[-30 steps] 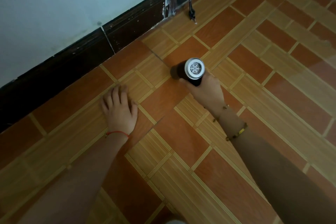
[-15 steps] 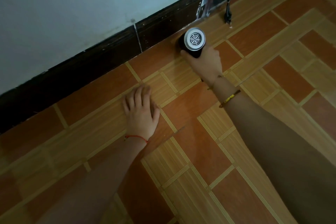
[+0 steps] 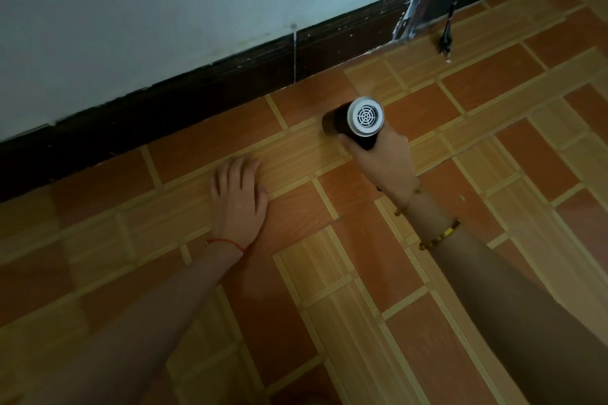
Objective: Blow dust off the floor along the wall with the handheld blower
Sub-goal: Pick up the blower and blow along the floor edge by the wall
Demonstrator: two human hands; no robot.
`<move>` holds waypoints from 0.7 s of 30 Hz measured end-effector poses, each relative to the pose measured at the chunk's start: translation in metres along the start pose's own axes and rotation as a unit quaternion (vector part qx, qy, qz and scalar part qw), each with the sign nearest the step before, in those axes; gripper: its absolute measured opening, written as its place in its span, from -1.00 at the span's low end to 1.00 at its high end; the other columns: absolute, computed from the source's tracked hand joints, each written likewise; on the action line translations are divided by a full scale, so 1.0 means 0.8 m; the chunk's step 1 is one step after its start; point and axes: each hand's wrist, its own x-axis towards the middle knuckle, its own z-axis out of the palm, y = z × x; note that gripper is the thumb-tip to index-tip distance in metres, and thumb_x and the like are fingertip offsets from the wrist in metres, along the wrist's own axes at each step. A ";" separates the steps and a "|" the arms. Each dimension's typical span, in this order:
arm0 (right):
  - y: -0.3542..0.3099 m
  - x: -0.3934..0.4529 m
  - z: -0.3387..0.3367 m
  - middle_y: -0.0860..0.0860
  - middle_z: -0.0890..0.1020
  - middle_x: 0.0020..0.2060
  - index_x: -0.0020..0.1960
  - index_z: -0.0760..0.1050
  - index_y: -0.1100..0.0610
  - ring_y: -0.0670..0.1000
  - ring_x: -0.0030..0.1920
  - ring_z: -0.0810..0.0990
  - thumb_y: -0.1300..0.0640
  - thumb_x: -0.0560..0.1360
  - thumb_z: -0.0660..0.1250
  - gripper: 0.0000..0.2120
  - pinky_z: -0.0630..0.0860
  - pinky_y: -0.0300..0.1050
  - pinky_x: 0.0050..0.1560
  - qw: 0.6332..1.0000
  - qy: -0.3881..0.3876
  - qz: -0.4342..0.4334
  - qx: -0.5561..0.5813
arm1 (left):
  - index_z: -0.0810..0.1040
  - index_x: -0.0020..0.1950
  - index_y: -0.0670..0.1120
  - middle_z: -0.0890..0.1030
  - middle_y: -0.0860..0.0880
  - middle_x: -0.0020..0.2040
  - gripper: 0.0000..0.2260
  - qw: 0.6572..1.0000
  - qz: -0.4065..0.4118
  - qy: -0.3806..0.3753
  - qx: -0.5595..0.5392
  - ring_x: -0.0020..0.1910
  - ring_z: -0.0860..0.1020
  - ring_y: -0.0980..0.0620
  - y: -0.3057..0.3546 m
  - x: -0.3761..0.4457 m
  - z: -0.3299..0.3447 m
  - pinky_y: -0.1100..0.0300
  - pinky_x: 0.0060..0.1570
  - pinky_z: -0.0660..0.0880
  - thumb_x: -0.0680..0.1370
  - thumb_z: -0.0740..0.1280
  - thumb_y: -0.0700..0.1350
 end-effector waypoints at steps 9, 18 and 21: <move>-0.036 -0.100 0.016 -0.07 0.66 0.06 0.34 0.43 0.01 -0.06 0.05 0.61 -0.17 0.42 0.45 -0.44 0.54 -0.19 -0.02 0.987 -0.145 -0.008 0.067 | 0.35 0.45 -0.09 0.39 -0.16 0.41 -0.54 0.995 -0.095 0.019 0.011 0.42 0.33 -0.20 -0.041 -0.050 -0.012 -0.23 0.46 0.18 0.58 0.04 0.01; -0.039 -0.103 0.005 0.00 0.65 0.10 0.35 0.41 0.07 0.05 0.13 0.60 -0.15 0.43 0.44 -0.42 0.52 -0.10 0.00 0.996 -0.087 0.007 0.032 | 0.34 0.45 -0.11 0.36 -0.16 0.43 -0.58 0.995 -0.099 0.027 -0.009 0.43 0.31 -0.19 -0.059 -0.089 -0.023 -0.24 0.47 0.14 0.59 0.20 -0.11; -0.047 -0.110 0.010 -0.03 0.66 0.04 0.29 0.46 0.04 0.03 0.06 0.63 -0.19 0.41 0.44 -0.46 0.58 -0.01 0.04 0.992 -0.126 -0.001 0.029 | 0.35 0.44 -0.10 0.37 -0.16 0.42 -0.59 0.994 -0.100 0.036 -0.005 0.42 0.32 -0.19 -0.068 -0.100 -0.029 -0.25 0.46 0.15 0.59 0.20 -0.12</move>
